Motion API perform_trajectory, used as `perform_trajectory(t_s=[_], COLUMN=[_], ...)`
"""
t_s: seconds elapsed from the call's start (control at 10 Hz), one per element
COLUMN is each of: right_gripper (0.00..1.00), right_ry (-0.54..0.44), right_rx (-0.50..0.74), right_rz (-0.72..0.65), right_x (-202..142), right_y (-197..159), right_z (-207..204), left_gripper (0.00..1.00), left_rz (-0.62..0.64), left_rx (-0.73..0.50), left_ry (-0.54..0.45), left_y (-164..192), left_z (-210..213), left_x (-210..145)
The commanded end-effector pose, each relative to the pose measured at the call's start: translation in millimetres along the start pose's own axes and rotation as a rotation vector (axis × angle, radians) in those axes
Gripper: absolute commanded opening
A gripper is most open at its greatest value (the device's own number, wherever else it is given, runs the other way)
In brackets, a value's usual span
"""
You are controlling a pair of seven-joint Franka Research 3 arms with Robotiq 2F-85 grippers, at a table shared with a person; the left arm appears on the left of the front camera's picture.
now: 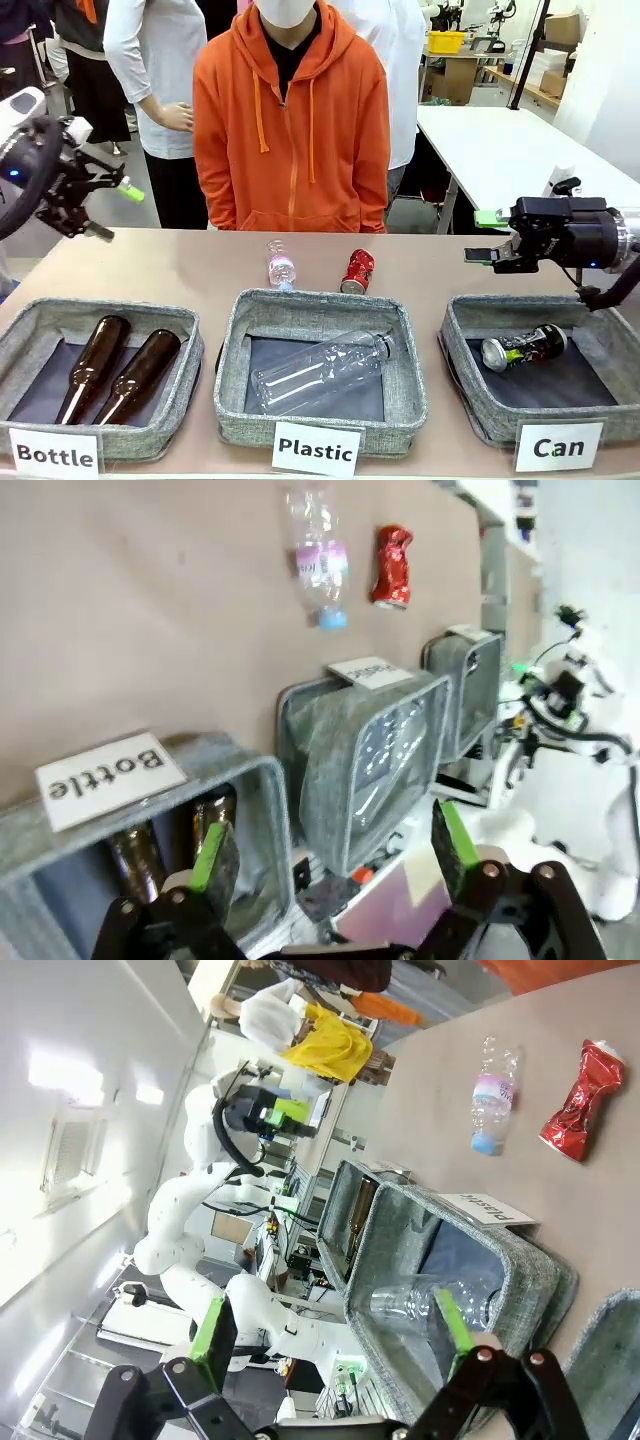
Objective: Sort the can waste into the basket.
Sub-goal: Pick up the can waste from the table and place it in the right Fabric basket.
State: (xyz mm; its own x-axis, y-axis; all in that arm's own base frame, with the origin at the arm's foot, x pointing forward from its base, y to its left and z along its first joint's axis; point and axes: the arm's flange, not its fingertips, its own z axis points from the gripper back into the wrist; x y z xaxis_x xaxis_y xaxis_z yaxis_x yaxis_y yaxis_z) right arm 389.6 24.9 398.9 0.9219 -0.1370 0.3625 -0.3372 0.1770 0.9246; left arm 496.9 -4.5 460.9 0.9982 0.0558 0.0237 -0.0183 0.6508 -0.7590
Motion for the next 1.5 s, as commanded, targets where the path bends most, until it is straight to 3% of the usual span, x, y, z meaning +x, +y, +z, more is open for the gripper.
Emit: perform_trajectory(t_s=[0.0, 0.2, 0.3, 0.4, 0.5, 0.6, 1.0, 1.1, 1.4], right_gripper=[1.0, 1.0, 1.0, 1.0, 1.0, 1.0, 1.0, 1.0, 1.0], right_ry=[0.014, 0.028, 0.028, 0.028, 0.034, 0.039, 0.009, 0.013, 0.12], right_rx=[0.012, 0.016, 0.013, 0.021, 0.022, 0.019, 0.011, -0.146, -0.83], right_rz=[0.029, 0.015, 0.01, 0.015, 0.017, 0.036, 0.002, -0.006, 0.028], right_x=[7.5, 10.3, 11.9, 14.2, 14.2, 13.4, 12.2, 29.5, 98.7], right_y=[-4.6, -11.9, -13.7, -14.1, -14.0, -11.5, -9.6, -0.2, 44.6], right_z=[4.0, 1.9, 1.9, 1.3, 0.5, -1.2, -0.9, -19.4, -104.1], left_gripper=[1.0, 1.0, 1.0, 1.0, 1.0, 1.0, 1.0, 1.0, 1.0], left_rz=[0.059, -0.03, -0.093, -0.105, -0.053, -0.091, -0.091, -0.091, -0.091], left_rx=[-0.294, -0.885, -1.195, -1.352, -1.35, -0.747, -0.747, -0.747, -0.747], left_ry=[0.11, 0.446, 0.504, 0.456, 0.327, 0.228, 0.228, 0.228, 0.228], left_y=[34.7, 78.9, 105.2, 119.7, 132.0, 108.2, 108.2, 108.2, 108.2], left_z=[-0.9, -10.0, -7.6, -2.5, 6.3, -11.9, -11.9, -11.9, -11.9], left_x=[25.7, 14.3, 2.1, -5.4, -18.3, -2.3, -2.3, -2.3, -2.3])
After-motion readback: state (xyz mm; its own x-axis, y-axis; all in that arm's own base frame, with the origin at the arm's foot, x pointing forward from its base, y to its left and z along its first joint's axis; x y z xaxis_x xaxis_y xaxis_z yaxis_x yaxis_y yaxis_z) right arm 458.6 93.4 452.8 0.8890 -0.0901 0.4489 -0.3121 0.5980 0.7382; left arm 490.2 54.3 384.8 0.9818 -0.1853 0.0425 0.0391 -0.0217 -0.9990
